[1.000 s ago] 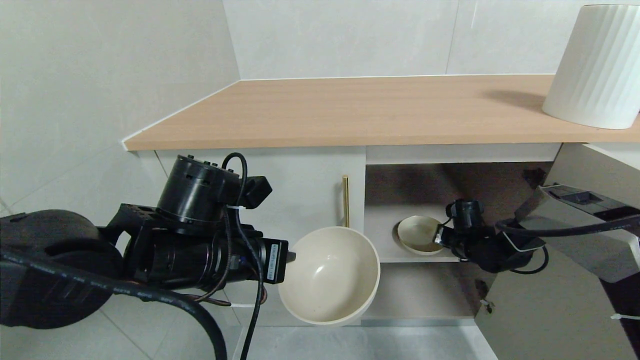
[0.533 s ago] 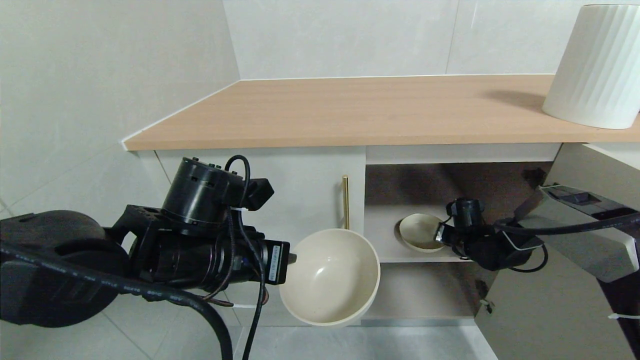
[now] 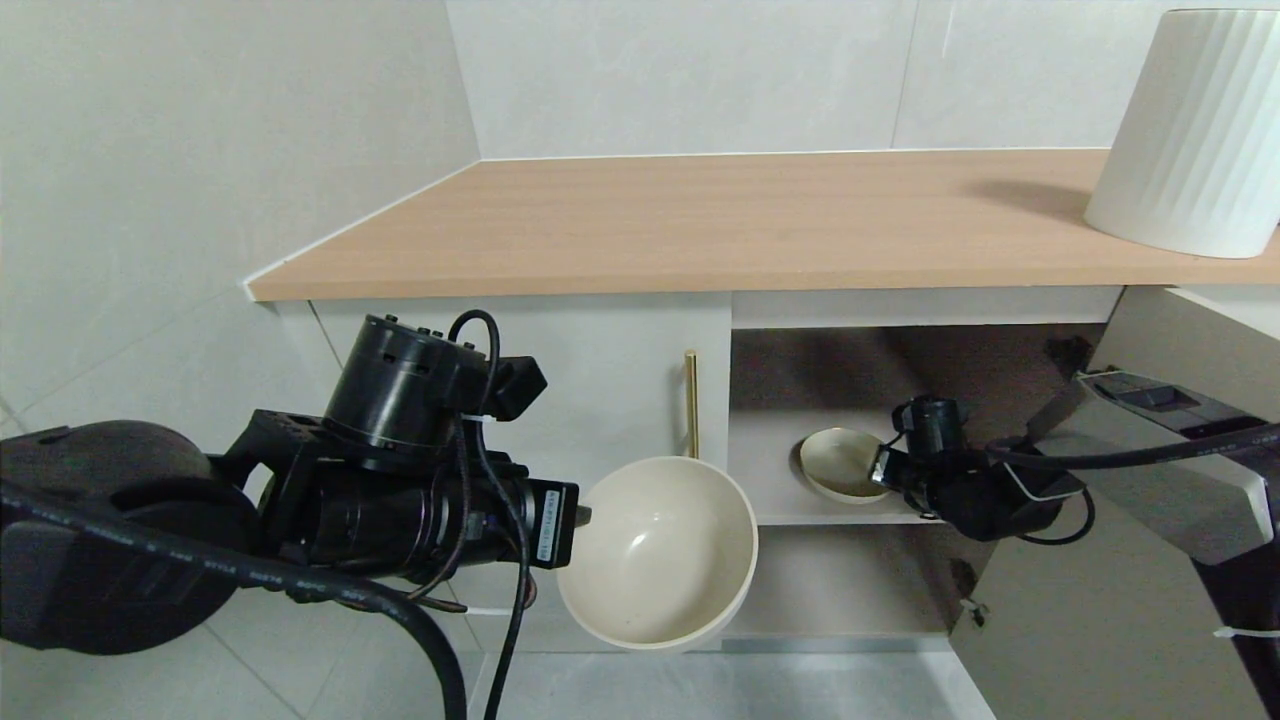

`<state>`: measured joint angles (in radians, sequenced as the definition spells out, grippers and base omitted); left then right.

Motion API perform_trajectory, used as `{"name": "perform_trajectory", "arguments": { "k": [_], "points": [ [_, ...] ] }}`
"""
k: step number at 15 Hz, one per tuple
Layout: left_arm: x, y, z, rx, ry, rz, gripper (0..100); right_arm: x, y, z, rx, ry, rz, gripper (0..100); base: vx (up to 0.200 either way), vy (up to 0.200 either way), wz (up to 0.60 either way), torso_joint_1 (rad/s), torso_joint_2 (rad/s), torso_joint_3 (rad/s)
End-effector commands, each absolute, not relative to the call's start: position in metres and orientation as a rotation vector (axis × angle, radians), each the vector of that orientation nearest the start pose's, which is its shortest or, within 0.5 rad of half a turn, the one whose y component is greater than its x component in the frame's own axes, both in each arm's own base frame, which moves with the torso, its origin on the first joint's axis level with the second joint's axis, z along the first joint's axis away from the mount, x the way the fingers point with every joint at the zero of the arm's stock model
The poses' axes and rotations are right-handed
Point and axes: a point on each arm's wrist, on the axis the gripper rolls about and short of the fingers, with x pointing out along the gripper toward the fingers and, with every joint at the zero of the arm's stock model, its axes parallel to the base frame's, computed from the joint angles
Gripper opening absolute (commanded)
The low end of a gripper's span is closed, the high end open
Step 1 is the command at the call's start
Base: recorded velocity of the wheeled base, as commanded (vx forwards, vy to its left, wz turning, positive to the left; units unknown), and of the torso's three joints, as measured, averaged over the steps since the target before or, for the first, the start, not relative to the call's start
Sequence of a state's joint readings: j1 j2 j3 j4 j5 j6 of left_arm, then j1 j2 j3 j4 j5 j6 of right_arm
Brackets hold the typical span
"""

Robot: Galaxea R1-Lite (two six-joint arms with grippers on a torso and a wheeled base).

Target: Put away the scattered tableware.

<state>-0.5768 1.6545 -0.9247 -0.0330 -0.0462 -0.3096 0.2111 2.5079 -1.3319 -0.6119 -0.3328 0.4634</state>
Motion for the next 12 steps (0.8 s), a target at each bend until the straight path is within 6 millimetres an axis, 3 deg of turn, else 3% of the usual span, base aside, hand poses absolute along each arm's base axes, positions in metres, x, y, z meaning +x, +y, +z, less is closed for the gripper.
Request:
{"name": "perform_trajectory", "arguments": {
  "k": [1,8,10,12],
  "points": [
    [0.238,-0.156,0.173,-0.103,0.764,-0.484,0,0.455,0.09,-0.007,0.3,0.501,-0.24,100,0.0,0.0,0.0,0.0,0.0,0.0],
    [0.236,-0.159,0.172,-0.098,0.77,-0.494,0,0.448,0.09,0.002,0.297,0.513,-0.24,100,0.0,0.0,0.0,0.0,0.0,0.0],
    [0.236,-0.164,0.168,-0.081,0.78,-0.488,0,0.43,0.092,0.022,0.296,0.52,-0.215,100,0.0,0.0,0.0,0.0,0.0,0.0],
    [0.233,-0.17,0.16,-0.054,0.806,-0.482,0,0.399,0.108,0.057,0.286,0.52,-0.134,100,0.0,0.0,0.0,0.0,0.0,0.0]
  ]
}}
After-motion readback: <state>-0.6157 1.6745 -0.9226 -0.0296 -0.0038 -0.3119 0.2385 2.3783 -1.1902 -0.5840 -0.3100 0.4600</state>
